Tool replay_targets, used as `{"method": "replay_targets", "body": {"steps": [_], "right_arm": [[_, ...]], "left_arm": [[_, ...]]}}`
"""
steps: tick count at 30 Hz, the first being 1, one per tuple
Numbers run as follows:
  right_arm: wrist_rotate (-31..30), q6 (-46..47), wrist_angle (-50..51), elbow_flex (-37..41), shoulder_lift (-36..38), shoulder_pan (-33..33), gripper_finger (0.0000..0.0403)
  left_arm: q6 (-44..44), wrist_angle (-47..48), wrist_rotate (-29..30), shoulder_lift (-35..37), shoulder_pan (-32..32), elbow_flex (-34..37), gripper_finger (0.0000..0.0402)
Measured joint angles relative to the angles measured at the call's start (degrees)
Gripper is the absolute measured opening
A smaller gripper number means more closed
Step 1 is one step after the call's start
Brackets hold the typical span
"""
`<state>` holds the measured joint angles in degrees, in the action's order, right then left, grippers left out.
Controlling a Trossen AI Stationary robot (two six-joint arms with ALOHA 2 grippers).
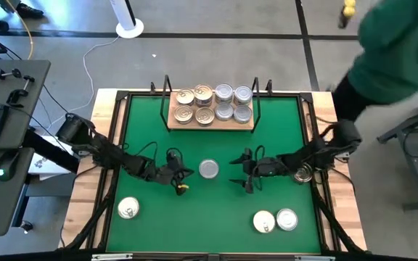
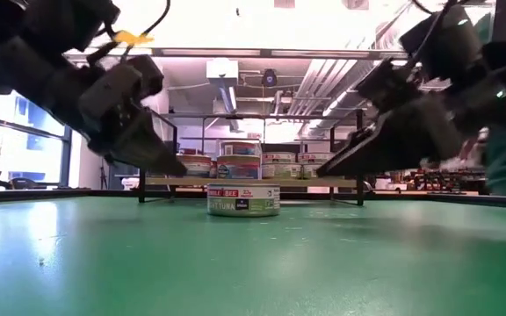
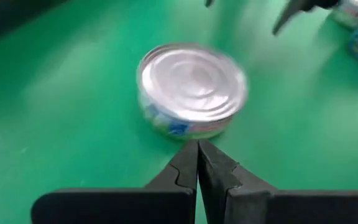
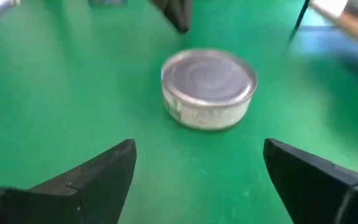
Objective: Stack canned seafood by type on shelf
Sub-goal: Stack the green tuna can on top of the other green tuna can on the shelf
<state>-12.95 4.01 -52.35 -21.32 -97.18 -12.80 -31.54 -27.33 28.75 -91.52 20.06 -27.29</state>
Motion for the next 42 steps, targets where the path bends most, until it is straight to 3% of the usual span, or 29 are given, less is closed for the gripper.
{"method": "replay_targets", "body": {"steps": [7, 12, 27, 32, 36, 42], "right_arm": [[3.56, -4.52, 2.03, -9.81, -11.62, 2.05, 0.0375], [9.76, -4.8, 0.33, -13.78, -16.02, 5.4, 0.0376], [11.33, -4.34, 0.26, -17.81, -18.8, 9.17, 0.0377], [10.46, -2.58, -1.07, -17.05, -18.97, 9.06, 0.0353], [9.28, -1.47, -0.49, -17.07, -18.97, 8.96, 0.0323], [8.3, -0.73, -0.49, -15.9, -18.65, 7.68, 0.0305]], "left_arm": [[-1.3, -2.7, -0.56, -4.28, -2.44, -0.06, 0.0], [-0.46, -7.6, -0.56, -7.52, -3.78, -0.23, 0.0], [4.66, -14.61, -3.14, -16.36, -5.56, -4.68, 0.0], [5.17, -14.84, -3.47, -16.73, -5.6, -5.4, 0.0], [5.68, -13.09, -4.49, -15.09, -5.0, -5.35, 0.0], [1.21, 1.57, -5.09, -9.24, -2.46, -5.64, 0.0]]}}
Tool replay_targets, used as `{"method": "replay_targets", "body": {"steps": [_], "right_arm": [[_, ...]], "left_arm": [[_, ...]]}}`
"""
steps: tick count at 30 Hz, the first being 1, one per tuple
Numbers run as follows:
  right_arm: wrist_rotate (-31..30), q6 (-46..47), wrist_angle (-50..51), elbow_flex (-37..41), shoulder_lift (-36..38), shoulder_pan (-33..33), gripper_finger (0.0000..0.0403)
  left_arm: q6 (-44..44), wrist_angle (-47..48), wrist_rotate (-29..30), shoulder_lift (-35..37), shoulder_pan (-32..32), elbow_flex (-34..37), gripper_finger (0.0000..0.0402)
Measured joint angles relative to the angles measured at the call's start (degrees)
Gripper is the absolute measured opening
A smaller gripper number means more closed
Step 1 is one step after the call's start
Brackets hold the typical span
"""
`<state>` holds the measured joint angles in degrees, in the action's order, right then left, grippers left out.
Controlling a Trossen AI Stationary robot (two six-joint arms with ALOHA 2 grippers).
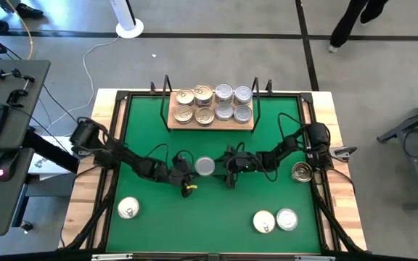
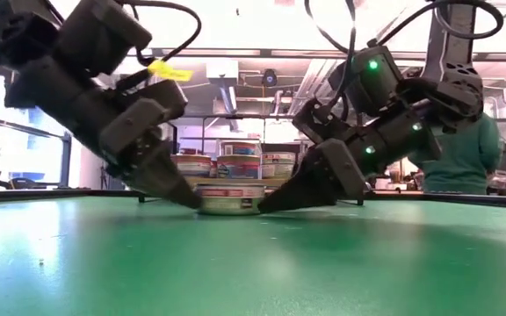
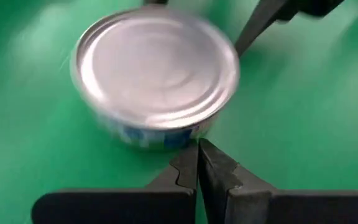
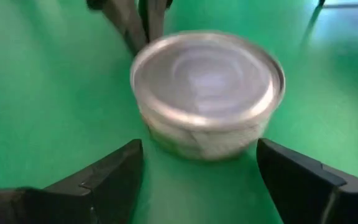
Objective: Stack canned seafood by type on shelf
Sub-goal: Stack the green tuna can on top of the other green tuna can on the shelf
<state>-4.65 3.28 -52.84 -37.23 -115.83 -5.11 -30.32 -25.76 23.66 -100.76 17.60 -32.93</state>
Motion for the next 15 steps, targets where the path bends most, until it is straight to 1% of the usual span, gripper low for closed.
{"method": "replay_targets", "body": {"steps": [3, 5, 7, 11, 15], "right_arm": [[-0.83, 1.26, 0.55, 0.41, 0.0, -0.54, 0.0303], [-0.97, 1.22, 0.63, 0.37, 0.02, -0.78, 0.0303], [-1.11, 0.78, 0.66, 0.23, 0.02, -0.78, 0.0303], [-0.58, -0.41, 0.53, 0.25, 0.07, -0.09, 0.0304], [-0.69, -0.83, 1.21, -0.87, 0.07, 0.56, 0.0319]], "left_arm": [[-3.42, 7.68, 2.38, 2.79, 1.18, 0.11, 0.0], [-4.77, 9.42, 4.8, 3.54, 1.19, 0.09, 0.0], [-4.83, 9.37, 6.01, 3.56, 0.31, 0.11, 0.0], [-3.94, 7.5, 5.86, 2.83, -1.49, 0.17, 0.0], [-0.85, 3.72, 5.71, 1.83, -2.83, 0.28, 0.0]]}}
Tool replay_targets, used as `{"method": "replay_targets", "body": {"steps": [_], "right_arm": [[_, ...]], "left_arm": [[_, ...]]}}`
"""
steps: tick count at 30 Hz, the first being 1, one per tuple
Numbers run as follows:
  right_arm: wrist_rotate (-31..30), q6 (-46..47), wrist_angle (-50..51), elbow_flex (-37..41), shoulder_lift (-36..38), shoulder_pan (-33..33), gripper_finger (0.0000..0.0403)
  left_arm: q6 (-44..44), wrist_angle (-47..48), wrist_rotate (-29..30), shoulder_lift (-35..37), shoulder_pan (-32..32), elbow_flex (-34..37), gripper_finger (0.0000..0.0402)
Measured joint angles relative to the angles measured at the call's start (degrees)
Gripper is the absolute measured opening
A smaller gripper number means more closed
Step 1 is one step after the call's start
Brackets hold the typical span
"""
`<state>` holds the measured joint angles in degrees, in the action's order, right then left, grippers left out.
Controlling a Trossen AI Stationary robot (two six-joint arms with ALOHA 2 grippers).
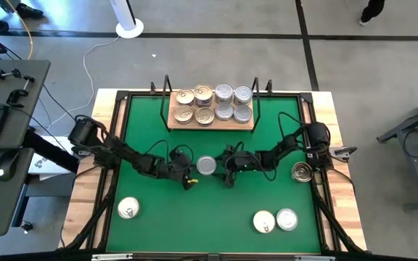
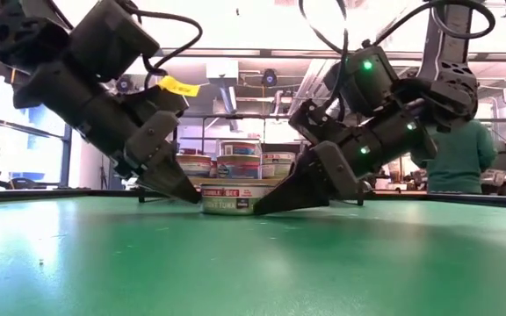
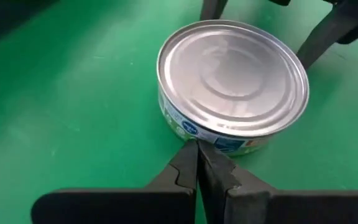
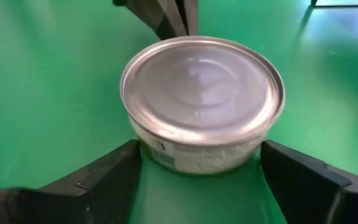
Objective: Stack canned seafood by type on shelf
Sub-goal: Stack the green tuna can on top of the other green tuna can on the shelf
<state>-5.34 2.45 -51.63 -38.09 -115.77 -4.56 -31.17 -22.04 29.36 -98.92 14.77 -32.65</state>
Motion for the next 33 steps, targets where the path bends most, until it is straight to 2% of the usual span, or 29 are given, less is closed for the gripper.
{"method": "replay_targets", "body": {"steps": [7, 12, 22, 33], "right_arm": [[-2.09, -1.26, 6.67, -4.34, -0.02, 0.04, 0.0374], [-2.48, -1.05, 8.93, -6.05, -0.02, 0.3, 0.0394], [-0.54, -1.53, 5.46, -5.04, -0.28, 0.31, 0.0394], [0.29, -0.98, 5.38, -4.8, -0.28, -0.12, 0.0367]], "left_arm": [[1.68, -4.43, -2.26, -1.84, -2.22, 0.14, 0.0], [4.04, -8.05, -2.65, -3.49, -2.28, 0.14, 0.0], [6.28, -9.42, -3.59, -3.55, -2.24, -0.16, 0.0], [6.28, -8.65, -3.18, -3.5, -0.47, -0.3, 0.0]]}}
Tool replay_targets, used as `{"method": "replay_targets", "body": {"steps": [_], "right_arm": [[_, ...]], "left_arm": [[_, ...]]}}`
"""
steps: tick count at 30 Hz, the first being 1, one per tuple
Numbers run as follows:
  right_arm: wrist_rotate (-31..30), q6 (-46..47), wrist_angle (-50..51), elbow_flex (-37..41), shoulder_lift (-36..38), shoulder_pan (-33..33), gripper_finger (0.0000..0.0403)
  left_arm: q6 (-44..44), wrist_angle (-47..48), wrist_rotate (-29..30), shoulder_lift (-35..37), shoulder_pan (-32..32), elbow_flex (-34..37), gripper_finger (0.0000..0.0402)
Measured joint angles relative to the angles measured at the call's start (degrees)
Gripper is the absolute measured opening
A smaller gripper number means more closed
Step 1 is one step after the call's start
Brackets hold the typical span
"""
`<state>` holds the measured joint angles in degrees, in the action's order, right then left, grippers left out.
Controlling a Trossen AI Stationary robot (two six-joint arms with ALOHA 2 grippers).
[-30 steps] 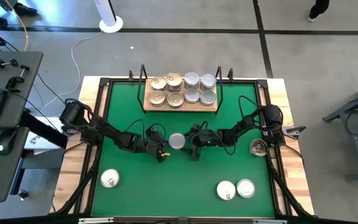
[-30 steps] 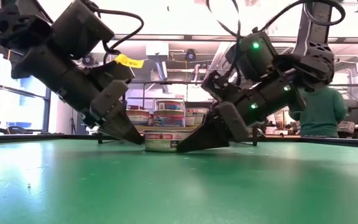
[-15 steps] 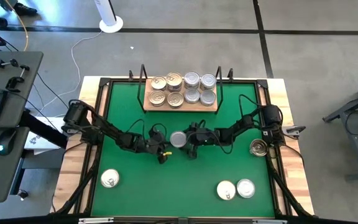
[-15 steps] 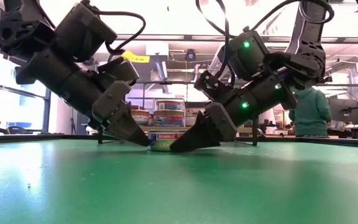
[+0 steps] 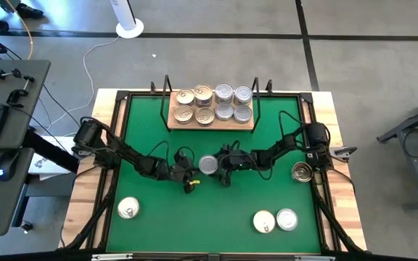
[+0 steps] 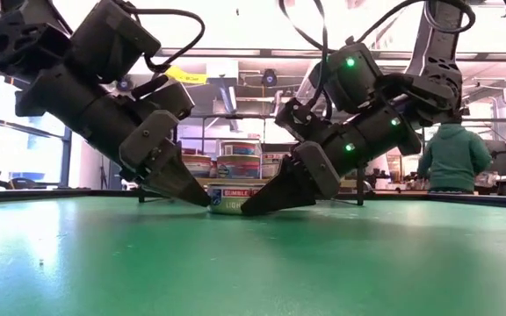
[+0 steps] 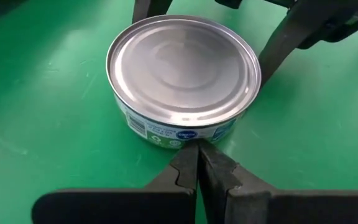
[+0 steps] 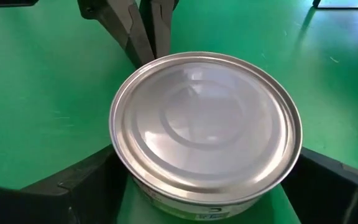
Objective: Stack canned seafood by type on shelf
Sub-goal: Stack the green tuna can on top of the other green tuna can on the shelf
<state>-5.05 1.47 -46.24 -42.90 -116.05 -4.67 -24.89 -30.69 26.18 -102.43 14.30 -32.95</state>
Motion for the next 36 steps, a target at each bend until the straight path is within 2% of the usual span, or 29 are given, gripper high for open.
{"method": "replay_targets", "body": {"steps": [9, 15, 19, 22, 27, 31, 36], "right_arm": [[-1.74, 4.94, -10.04, 6.84, 0.44, -2.66, 0.0363], [-9.31, 6.52, -12.0, 10.8, 2.97, -5.16, 0.0362], [-14.08, 5.73, -10.03, 12.41, 9.11, -6.76, 0.0362], [-18.35, 4.67, -3.02, 12.08, 16.05, -6.34, 0.0362], [-21.48, 5.67, 19.22, 5.2, 26.14, -0.84, 0.0362], [-21.87, 6.23, 33.76, -0.98, 26.77, 7.22, 0.0362], [-21.21, 6.23, 37.73, -6.26, 24.91, 16.16, 0.0362]], "left_arm": [[-4.95, 5.93, 0.32, 0.28, 1.32, -0.09, 0.0], [-5.04, 6.09, 0.03, 0.28, 1.36, -0.01, 0.0], [-5.0, 6.11, -0.01, 0.28, 1.38, -0.14, 0.0], [-4.88, 6.45, 0.02, 0.26, 1.42, -0.55, 0.0], [-1.88, 7.06, -0.19, 0.83, 1.41, -3.14, 0.0], [2.63, 8.03, -0.43, 4.37, -0.16, -8.0, 0.0], [11.95, 16.47, 1.65, 10.26, -4.67, -15.88, 0.0]]}}
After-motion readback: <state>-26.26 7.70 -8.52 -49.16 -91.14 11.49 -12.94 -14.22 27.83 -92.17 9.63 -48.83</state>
